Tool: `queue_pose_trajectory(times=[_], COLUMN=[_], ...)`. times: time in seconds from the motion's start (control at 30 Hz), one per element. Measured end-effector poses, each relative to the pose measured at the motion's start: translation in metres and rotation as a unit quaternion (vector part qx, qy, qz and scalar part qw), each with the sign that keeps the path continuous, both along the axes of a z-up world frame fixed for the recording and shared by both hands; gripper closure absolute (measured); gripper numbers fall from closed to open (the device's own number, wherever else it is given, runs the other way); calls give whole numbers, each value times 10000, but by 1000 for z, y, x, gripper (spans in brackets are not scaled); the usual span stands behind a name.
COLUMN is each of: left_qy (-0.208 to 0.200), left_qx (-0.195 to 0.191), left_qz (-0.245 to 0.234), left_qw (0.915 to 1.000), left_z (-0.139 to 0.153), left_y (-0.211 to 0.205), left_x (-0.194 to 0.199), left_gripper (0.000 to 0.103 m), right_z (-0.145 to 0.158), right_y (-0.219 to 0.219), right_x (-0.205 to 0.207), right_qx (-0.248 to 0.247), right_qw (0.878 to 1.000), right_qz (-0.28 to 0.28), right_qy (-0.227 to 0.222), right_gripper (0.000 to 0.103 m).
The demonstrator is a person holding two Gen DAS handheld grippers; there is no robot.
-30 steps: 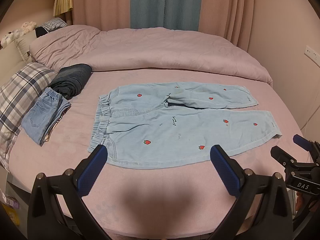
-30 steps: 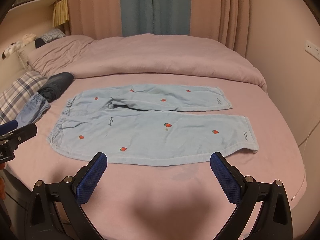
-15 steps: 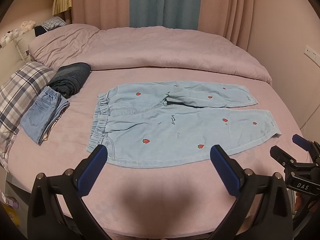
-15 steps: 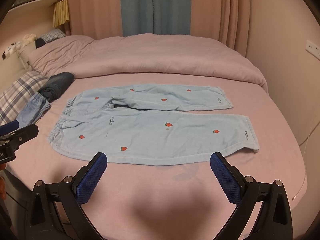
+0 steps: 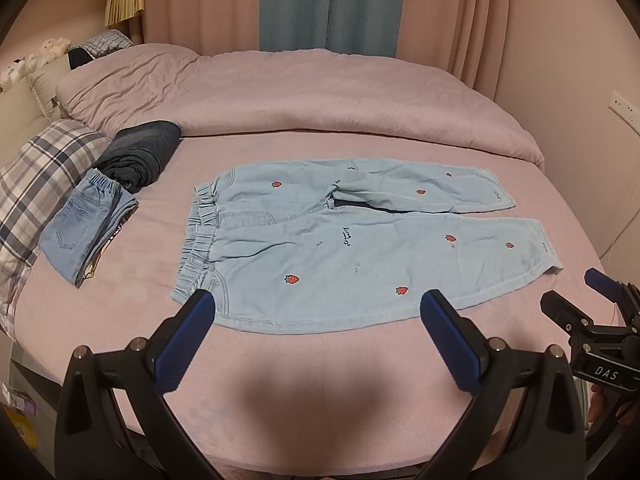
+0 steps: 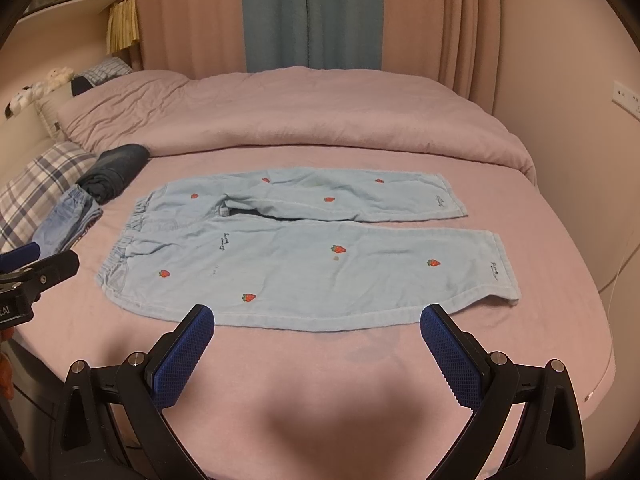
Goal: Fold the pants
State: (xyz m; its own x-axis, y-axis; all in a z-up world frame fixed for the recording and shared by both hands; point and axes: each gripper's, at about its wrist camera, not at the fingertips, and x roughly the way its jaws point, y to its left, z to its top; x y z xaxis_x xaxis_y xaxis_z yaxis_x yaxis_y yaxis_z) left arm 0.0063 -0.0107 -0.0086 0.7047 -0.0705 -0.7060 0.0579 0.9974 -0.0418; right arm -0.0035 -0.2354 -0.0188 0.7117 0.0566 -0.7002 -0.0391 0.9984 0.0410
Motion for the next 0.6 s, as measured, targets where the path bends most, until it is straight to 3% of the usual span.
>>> queue_pose_trajectory(times=[0.6], left_qy=[119], left_qx=[-99], left_qz=[-17], left_qw=[9999], left_z=[-7], left_y=[2], left_x=[9], left_gripper=[0], right_z=[-6], right_y=[1], right_x=[4], right_qx=[-21], right_qw=[10000], right_qz=[1], right_qy=[60], right_gripper=[0])
